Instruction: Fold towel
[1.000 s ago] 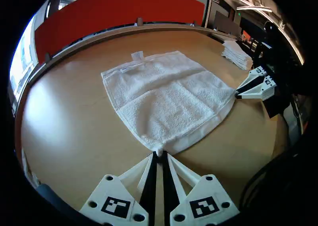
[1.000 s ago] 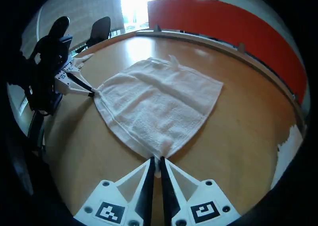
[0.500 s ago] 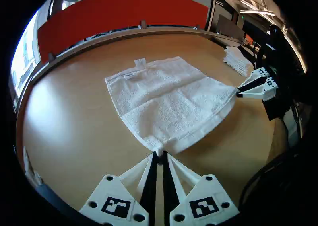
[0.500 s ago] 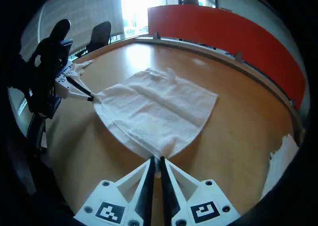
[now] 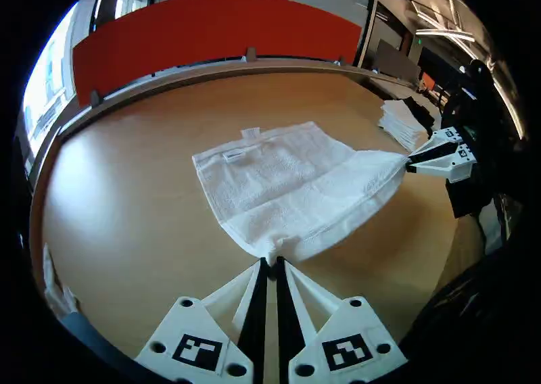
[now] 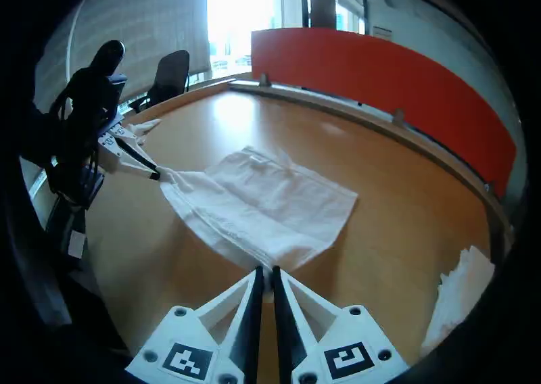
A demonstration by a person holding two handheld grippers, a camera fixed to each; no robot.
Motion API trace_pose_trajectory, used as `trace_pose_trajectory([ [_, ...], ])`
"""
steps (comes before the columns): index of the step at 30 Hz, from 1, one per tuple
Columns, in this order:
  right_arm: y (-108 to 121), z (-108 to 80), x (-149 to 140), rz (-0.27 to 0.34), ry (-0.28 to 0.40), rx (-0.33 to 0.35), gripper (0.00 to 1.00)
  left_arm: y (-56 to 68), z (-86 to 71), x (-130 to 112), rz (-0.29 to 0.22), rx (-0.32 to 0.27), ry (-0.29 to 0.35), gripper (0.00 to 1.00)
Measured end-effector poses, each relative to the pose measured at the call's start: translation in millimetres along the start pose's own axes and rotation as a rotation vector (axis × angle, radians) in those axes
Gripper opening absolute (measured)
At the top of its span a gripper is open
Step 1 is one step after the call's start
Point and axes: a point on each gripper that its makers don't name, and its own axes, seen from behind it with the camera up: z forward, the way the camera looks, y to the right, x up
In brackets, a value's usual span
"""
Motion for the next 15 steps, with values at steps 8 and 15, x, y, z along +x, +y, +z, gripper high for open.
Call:
trace_pose_trajectory([
  [8,-2.4,-21.3,23.3,-0.005,0.036,0.001,0.10,1.3,-14.9,12.8,-0.007,0.000,0.007,0.09],
  [15,-2.0,-32.8,36.2,-0.007,0.052,-0.004,0.10,5.3,-26.6,23.4,-0.022,-0.005,0.014,0.09],
])
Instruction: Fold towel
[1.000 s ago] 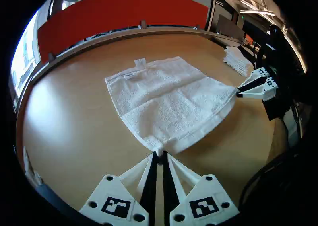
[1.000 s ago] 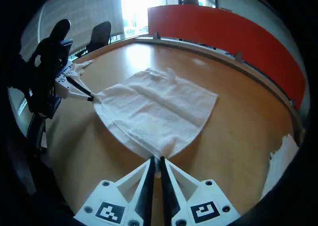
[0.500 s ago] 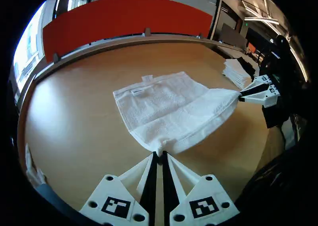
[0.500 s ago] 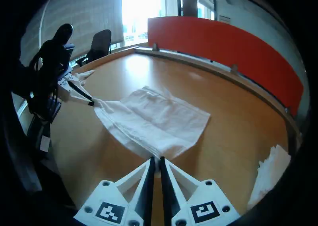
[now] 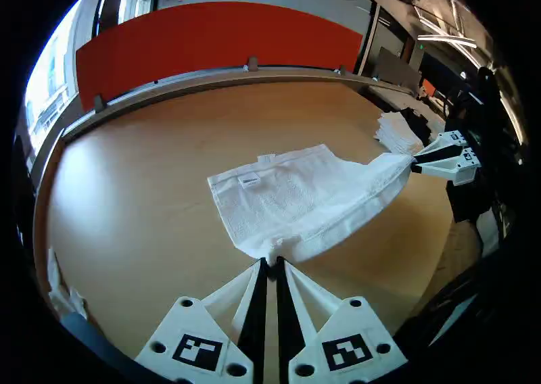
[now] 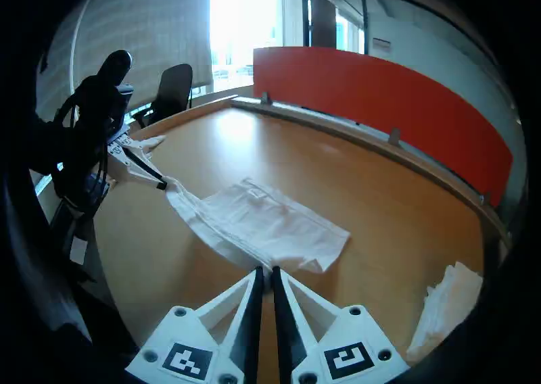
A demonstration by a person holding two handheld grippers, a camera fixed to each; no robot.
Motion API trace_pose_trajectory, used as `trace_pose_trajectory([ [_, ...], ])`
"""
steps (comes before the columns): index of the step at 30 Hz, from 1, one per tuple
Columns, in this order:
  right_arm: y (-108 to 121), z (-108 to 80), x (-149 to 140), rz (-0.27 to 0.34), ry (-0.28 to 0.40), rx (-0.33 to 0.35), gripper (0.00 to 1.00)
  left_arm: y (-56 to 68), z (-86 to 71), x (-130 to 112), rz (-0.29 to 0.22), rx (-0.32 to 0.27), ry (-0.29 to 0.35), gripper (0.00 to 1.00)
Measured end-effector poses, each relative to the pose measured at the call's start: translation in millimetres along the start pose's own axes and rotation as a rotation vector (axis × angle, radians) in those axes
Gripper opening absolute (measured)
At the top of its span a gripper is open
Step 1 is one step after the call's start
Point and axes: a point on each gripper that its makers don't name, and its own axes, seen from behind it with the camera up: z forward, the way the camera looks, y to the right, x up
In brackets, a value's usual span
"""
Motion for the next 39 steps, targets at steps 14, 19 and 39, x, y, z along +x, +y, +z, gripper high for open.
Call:
trace_pose_trajectory([
  [14,-0.3,-16.1,8.6,0.012,0.006,-0.003,0.10,9.7,-23.3,19.4,-0.019,-0.020,0.023,0.09],
  [19,-1.0,-22.4,14.1,0.012,0.014,0.000,0.10,11.4,-29.8,24.5,-0.027,-0.027,0.028,0.09],
  [39,-2.4,-36.7,16.6,-0.005,0.002,0.012,0.10,20.8,-36.1,25.2,-0.031,-0.050,0.018,0.09],
])
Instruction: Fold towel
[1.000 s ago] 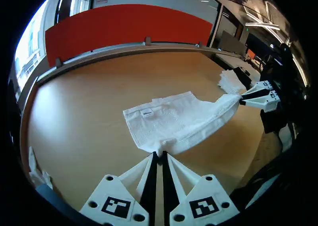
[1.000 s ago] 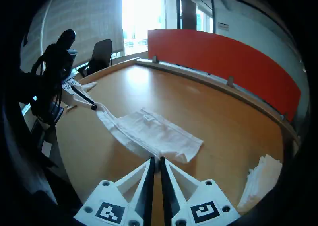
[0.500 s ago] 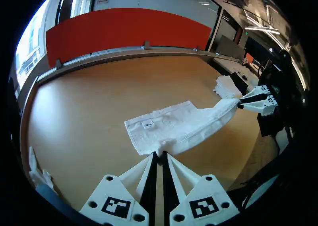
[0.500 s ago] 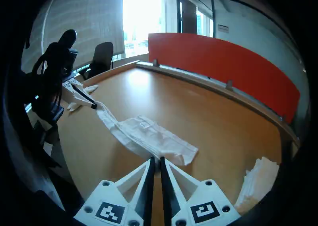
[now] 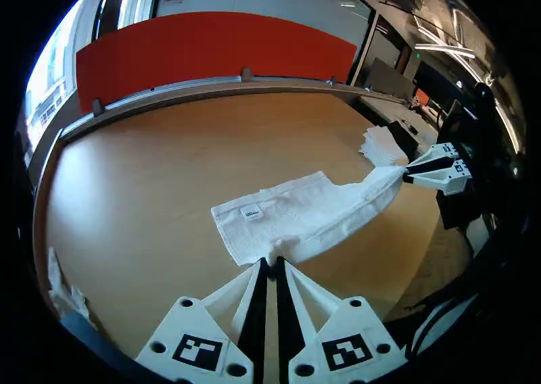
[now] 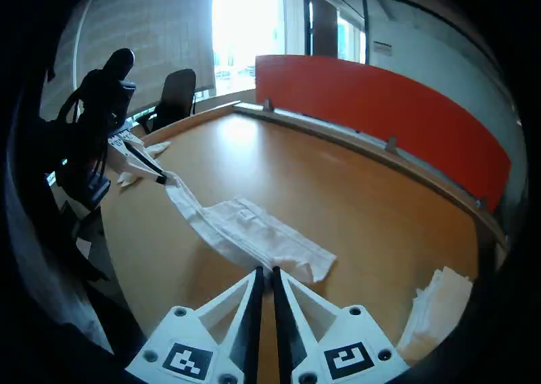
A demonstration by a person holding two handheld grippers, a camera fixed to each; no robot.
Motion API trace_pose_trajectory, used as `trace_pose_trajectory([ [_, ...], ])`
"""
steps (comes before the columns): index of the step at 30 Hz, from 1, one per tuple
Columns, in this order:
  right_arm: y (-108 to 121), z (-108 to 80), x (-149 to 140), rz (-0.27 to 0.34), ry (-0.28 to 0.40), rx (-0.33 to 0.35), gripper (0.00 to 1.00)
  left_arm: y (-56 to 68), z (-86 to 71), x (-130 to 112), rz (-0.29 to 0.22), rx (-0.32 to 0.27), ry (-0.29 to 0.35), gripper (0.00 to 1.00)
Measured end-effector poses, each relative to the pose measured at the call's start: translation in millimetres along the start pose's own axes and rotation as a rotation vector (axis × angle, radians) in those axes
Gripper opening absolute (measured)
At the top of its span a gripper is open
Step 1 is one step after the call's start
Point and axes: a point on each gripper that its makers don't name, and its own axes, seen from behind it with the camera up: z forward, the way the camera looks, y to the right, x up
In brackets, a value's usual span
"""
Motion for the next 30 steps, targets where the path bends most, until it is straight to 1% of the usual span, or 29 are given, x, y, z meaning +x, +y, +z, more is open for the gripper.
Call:
trace_pose_trajectory([
  [8,-0.5,1.8,-3.2,0.000,-0.008,0.000,0.10,0.6,1.1,0.2,-0.010,0.002,0.001,0.09],
  [14,-2.7,7.8,-12.1,0.007,-0.030,0.008,0.10,-1.6,5.3,-6.7,-0.014,0.012,-0.012,0.09],
  [23,0.5,26.0,-30.1,0.001,-0.080,0.011,0.10,-4.2,20.7,-18.1,-0.037,0.029,-0.030,0.09],
  [30,7.3,42.3,-37.0,0.022,-0.097,0.008,0.10,-11.5,36.4,-21.0,-0.061,0.043,-0.038,0.09],
])
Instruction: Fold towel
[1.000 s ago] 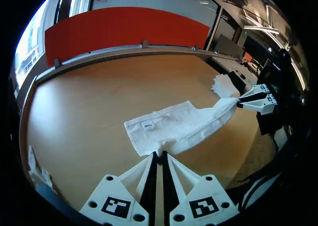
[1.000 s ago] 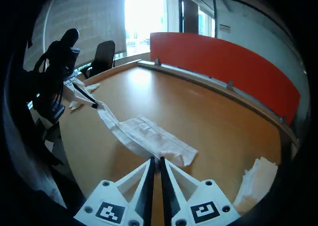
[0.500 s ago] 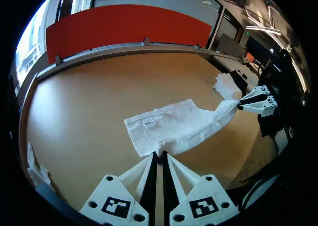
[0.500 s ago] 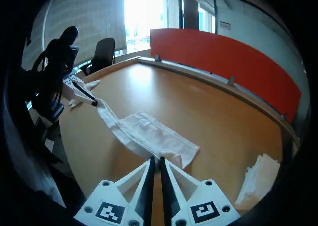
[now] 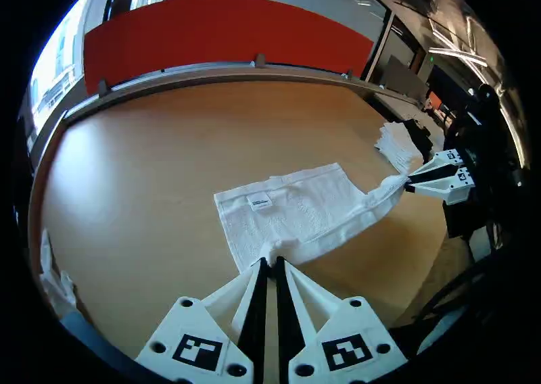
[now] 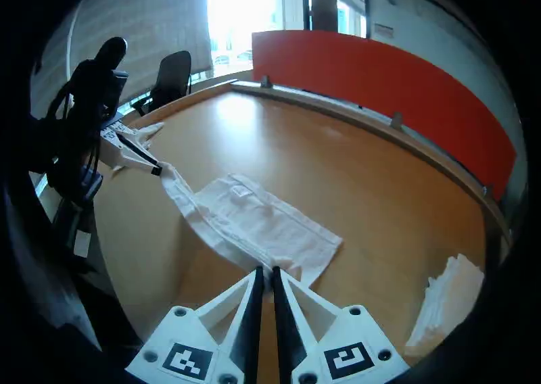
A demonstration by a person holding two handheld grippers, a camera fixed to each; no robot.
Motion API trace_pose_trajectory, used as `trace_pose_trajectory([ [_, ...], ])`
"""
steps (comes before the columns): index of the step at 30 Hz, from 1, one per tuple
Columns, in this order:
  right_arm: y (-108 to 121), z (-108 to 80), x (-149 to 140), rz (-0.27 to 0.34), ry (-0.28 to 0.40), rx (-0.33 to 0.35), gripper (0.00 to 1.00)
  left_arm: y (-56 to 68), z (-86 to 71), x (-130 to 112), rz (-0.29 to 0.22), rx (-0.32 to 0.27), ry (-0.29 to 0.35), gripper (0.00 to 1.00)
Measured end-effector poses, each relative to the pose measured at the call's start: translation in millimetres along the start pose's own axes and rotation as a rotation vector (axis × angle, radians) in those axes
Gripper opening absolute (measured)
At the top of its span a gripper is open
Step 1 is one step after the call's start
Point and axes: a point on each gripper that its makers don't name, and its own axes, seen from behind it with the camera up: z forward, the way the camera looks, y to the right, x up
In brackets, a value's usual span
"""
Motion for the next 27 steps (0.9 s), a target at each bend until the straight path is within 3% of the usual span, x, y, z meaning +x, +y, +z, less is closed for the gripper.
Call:
trace_pose_trajectory([
  [27,37.0,47.3,-8.5,0.042,-0.050,-0.014,0.10,-23.5,53.8,6.4,-0.018,0.025,-0.045,0.09],
])
